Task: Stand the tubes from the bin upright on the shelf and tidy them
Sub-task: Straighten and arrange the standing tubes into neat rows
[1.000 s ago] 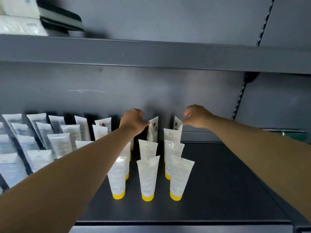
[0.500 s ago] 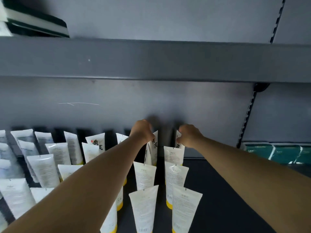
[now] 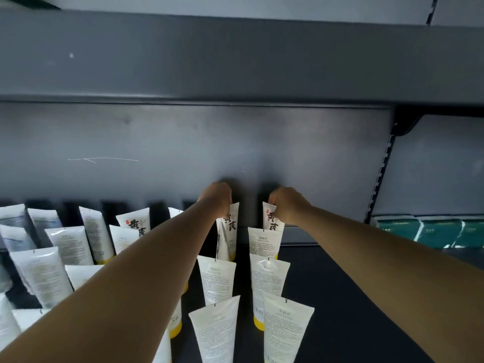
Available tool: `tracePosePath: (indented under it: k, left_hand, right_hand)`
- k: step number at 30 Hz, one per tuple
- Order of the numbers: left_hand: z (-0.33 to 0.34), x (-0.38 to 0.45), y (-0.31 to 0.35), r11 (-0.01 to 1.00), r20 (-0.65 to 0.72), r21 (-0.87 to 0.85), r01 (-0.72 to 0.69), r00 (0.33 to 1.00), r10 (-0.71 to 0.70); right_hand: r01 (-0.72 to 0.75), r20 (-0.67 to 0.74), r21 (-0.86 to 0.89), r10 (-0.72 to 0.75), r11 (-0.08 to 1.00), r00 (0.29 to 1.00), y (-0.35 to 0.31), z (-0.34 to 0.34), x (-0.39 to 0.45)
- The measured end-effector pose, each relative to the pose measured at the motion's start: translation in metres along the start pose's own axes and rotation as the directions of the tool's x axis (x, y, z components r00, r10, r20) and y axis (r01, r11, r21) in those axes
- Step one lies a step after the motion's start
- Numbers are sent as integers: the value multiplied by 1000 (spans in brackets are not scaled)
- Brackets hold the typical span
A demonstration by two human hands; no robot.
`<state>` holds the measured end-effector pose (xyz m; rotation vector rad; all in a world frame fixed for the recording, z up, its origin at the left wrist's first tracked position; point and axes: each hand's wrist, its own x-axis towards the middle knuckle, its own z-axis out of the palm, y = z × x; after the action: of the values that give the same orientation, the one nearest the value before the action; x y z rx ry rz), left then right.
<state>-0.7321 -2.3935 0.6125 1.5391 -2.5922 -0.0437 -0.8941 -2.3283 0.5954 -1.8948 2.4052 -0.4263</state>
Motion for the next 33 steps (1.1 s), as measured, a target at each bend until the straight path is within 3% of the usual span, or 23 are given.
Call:
tracePosePath:
  k: [8,24,33]
  left_hand:
    - [1,3,-3,998,-4,26,-49,999,49]
    - [1,2,-2,997,9,60,-54,999,54]
    - [0,3,-4,997,-1,34,-62,998,63]
  right_hand:
    - [68,37,33,-69,997,997,8,-5,-3]
    - [-3,99,27,0,1000,995,29,-23,-6]
    - [40,60,-3,-40,999,997,30,-24,-6]
